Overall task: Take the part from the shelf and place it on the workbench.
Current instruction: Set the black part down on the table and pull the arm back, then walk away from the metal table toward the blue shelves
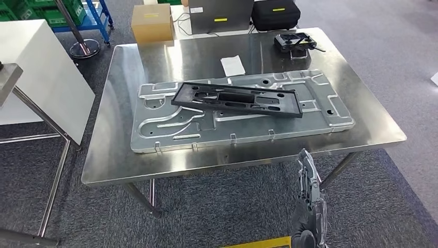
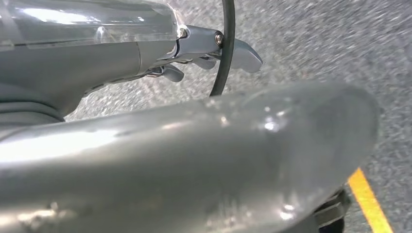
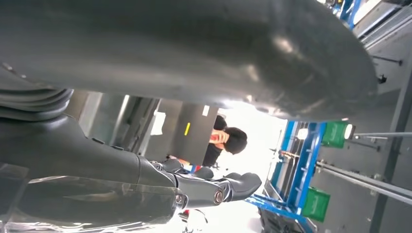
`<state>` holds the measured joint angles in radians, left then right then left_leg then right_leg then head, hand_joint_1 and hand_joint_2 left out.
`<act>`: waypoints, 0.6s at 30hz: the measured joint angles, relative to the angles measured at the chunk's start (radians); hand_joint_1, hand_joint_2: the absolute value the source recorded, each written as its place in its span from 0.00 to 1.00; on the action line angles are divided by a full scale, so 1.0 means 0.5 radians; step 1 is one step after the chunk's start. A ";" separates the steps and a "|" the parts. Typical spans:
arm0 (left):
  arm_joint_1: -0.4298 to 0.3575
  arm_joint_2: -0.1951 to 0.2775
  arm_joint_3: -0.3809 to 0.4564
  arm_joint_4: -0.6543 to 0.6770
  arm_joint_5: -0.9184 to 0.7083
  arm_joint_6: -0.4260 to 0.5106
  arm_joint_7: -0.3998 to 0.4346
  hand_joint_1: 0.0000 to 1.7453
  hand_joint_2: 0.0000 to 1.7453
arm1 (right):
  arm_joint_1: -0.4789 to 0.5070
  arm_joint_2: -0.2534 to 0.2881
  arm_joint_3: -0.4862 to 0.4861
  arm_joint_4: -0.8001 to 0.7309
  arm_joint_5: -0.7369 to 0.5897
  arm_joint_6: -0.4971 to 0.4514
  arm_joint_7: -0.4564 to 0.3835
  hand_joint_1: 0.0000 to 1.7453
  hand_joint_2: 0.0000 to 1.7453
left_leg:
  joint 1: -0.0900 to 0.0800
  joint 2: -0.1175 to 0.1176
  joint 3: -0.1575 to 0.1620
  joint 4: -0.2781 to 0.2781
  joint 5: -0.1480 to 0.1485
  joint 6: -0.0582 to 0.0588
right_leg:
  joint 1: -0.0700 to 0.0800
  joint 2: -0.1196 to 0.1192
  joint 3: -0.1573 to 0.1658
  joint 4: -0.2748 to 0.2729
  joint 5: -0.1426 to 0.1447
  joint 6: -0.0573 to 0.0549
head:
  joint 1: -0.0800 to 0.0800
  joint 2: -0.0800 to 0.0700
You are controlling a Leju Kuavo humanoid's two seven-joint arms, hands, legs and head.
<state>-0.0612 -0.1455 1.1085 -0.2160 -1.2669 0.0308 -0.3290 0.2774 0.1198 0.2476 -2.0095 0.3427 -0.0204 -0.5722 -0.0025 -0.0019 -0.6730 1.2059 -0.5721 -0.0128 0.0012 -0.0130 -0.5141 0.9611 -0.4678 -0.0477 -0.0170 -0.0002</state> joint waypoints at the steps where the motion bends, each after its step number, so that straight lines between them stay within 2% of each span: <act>1: 0.000 0.001 0.001 0.000 -0.002 0.001 0.002 0.00 0.00 | -0.002 0.002 0.000 0.004 0.002 0.006 0.004 0.00 0.00 | 0.013 0.000 -0.010 0.101 -0.029 -0.015 | -0.006 -0.003 -0.038 0.009 0.023 0.008 | 0.000 0.000; 2: 0.000 0.002 0.002 0.000 -0.002 0.002 0.005 0.00 0.00 | -0.005 0.003 0.000 0.009 0.005 0.011 0.009 0.00 0.00 | 0.025 0.001 0.006 0.151 -0.007 -0.031 | -0.014 -0.006 -0.079 0.021 0.045 0.018 | 0.000 0.000; 3: 0.000 0.003 0.002 0.000 -0.003 0.004 0.007 0.00 0.00 | -0.009 0.005 0.000 0.014 0.008 0.017 0.013 0.00 0.00 | 0.037 0.001 0.050 0.138 0.052 -0.046 | -0.023 -0.009 -0.121 0.037 0.064 0.030 | 0.000 0.000; 4: -0.001 0.004 0.003 -0.001 -0.003 0.005 0.008 0.00 0.00 | -0.013 0.008 0.000 0.018 0.011 0.020 0.017 0.00 0.00 | 0.050 0.001 0.129 0.058 0.114 -0.061 | -0.033 -0.010 -0.162 0.058 0.081 0.044 | -0.001 0.000; 5: -0.003 0.005 0.004 0.000 -0.004 0.007 0.009 0.00 0.00 | -0.016 0.011 0.000 0.021 0.013 0.024 0.019 0.00 0.00 | 0.060 0.000 0.235 -0.075 0.137 -0.076 | -0.041 -0.010 -0.201 0.082 0.095 0.060 | -0.005 0.000; 6: -0.006 0.005 0.005 0.000 -0.005 0.008 0.009 0.00 0.00 | -0.020 0.015 0.000 0.023 0.014 0.027 0.022 0.00 0.00 | 0.062 -0.004 0.336 -0.222 0.125 -0.077 | -0.046 -0.009 -0.232 0.107 0.106 0.077 | -0.011 0.000; 7: -0.007 0.005 0.006 0.000 -0.006 0.008 0.009 0.00 0.00 | -0.023 0.019 0.000 0.025 0.015 0.030 0.025 0.00 0.00 | 0.060 -0.006 0.409 -0.336 0.096 -0.069 | -0.047 -0.010 -0.252 0.125 0.120 0.093 | -0.016 0.000; 8: -0.008 0.005 0.009 0.000 -0.008 0.009 0.009 0.00 0.00 | -0.025 0.022 0.000 0.027 0.015 0.033 0.029 0.00 0.00 | 0.053 -0.008 0.445 -0.402 0.065 -0.054 | -0.047 -0.010 -0.262 0.134 0.134 0.109 | -0.021 0.000; 10: -0.007 0.005 0.013 -0.001 -0.009 0.010 0.009 0.00 0.00 | -0.028 0.024 0.000 0.035 0.014 0.039 0.038 0.00 0.00 | 0.045 -0.003 0.429 -0.415 0.077 -0.007 | -0.051 -0.009 -0.267 0.131 0.163 0.140 | -0.021 0.000; 11: -0.008 0.005 0.015 -0.001 -0.009 0.011 0.010 0.00 0.00 | -0.029 0.024 0.000 0.044 0.013 0.043 0.045 0.00 0.00 | 0.045 0.002 0.410 -0.414 0.096 0.017 | -0.055 -0.006 -0.278 0.141 0.146 0.150 | -0.021 0.000; 12: -0.010 0.005 0.016 -0.001 -0.010 0.012 0.011 0.00 0.00 | -0.029 0.024 0.000 0.056 0.011 0.048 0.054 0.00 0.00 | 0.045 0.008 0.385 -0.416 0.120 0.040 | -0.059 -0.002 -0.298 0.179 0.089 0.158 | -0.018 0.000; 13: -0.011 0.005 0.016 -0.001 -0.012 0.013 0.012 0.00 0.00 | -0.029 0.024 0.000 0.072 0.009 0.052 0.060 0.00 0.00 | 0.046 0.013 0.355 -0.418 0.148 0.060 | -0.061 0.002 -0.327 0.257 -0.003 0.162 | -0.013 0.000; 15: -0.013 0.005 0.017 -0.001 -0.017 0.014 0.013 0.00 0.00 | -0.029 0.024 0.001 0.110 0.005 0.059 0.066 0.00 0.00 | 0.035 0.016 0.291 -0.415 0.199 0.077 | -0.058 0.006 -0.392 0.499 -0.204 0.165 | -0.003 0.000; 16: -0.013 0.005 0.017 -0.001 -0.019 0.014 0.013 0.00 0.00 | -0.029 0.024 0.001 0.128 0.003 0.060 0.066 0.00 0.00 | 0.028 0.017 0.259 -0.412 0.225 0.080 | -0.055 0.007 -0.409 0.613 -0.250 0.165 | -0.001 0.000; 17: -0.013 0.005 0.017 -0.001 -0.020 0.014 0.013 0.00 0.00 | -0.029 0.024 0.001 0.145 0.001 0.060 0.065 0.00 0.00 | 0.020 0.018 0.225 -0.409 0.250 0.082 | -0.051 0.008 -0.401 0.680 -0.247 0.160 | -0.001 0.000; 18: -0.013 0.005 0.017 -0.001 -0.021 0.014 0.013 0.00 0.00 | -0.029 0.024 0.001 0.158 -0.001 0.060 0.066 0.00 0.00 | 0.011 0.019 0.191 -0.406 0.275 0.083 | -0.046 0.008 -0.360 0.682 -0.206 0.150 | -0.001 0.000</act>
<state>-0.0677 -0.1431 1.1172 -0.2163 -1.2773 0.0376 -0.3225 0.2629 0.1320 0.2480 -1.9306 0.3422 0.0096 -0.5394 0.0029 0.0075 -0.5777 1.0029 -0.4348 0.0286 -0.0216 -0.0087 -0.6939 1.3021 -0.5711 0.0272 -0.0173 -0.0001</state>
